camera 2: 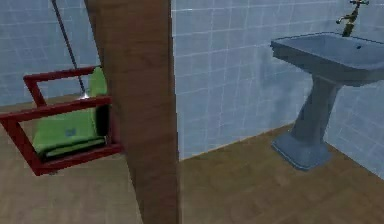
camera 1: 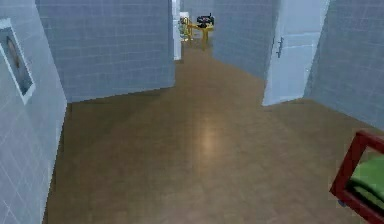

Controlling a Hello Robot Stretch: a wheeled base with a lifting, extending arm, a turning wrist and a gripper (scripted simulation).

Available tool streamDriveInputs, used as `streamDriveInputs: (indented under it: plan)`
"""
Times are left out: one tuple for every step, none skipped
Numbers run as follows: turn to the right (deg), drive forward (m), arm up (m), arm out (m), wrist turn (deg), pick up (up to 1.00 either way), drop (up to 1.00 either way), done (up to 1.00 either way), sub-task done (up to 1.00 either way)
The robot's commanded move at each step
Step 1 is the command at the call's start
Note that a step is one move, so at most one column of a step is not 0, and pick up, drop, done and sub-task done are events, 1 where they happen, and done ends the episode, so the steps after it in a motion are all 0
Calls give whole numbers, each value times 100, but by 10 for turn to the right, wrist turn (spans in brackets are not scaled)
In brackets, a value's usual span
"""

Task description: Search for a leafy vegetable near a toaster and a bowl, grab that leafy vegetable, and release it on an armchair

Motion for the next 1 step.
streamDriveInputs:
  plan:
    - [0, 100, 0, 0, 0, 0, 0, 0, 0]
